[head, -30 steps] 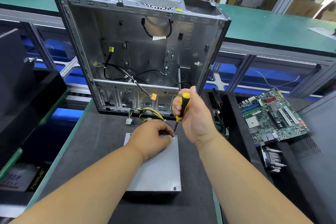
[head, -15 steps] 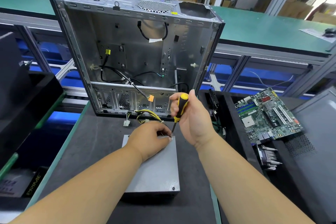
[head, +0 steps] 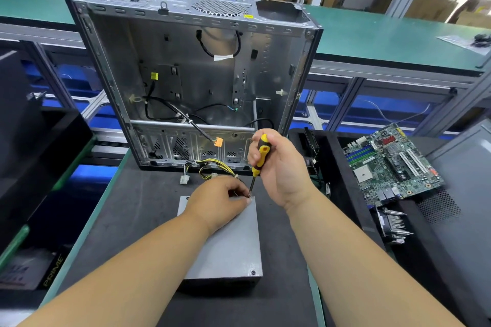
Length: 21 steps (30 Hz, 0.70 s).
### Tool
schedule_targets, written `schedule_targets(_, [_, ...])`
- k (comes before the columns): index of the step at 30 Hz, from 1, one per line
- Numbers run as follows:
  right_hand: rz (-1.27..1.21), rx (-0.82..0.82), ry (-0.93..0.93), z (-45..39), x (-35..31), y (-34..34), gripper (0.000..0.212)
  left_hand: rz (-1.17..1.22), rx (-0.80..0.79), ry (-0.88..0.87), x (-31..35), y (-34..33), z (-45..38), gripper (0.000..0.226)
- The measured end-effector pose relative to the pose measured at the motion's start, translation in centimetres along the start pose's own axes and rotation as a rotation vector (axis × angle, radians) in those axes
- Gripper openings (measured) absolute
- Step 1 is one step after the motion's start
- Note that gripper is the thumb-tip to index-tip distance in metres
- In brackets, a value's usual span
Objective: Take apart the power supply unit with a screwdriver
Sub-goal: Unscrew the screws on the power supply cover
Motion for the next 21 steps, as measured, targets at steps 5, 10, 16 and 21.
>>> schedule_targets(5, [0.102,-0.006,0.007,-0.1,0.8,0.0,0.018,0.024,0.011,-0.004,0.2,0.1,0.1,0.010])
schedule_targets(10, [0.260,-0.013,-0.003,-0.2,1.2,0.2,0.027,0.009,0.017,0.003,0.3,0.2,0.1,0.009])
schedule_targets(16, [0.179,-0.026,-0.025,-0.2,1.0,-0.1,0.044,-0.009,0.026,-0.018,0.7,0.2,0.2,0.009])
schedule_targets(21, [0.037,-0.018,-0.051,0.1,0.6,-0.4,0.051,-0.079,0.082,-0.007,1.2,0.5,0.4,0.014])
Point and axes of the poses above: each hand's wrist, its own z-axis away from the middle knuckle, its own y-axis out of the back of the hand, x = y × z, the point moved 7 cm from there along -z, towards the middle knuckle, and after that the axes turned 5 degrees about y, right-handed, at the moved point
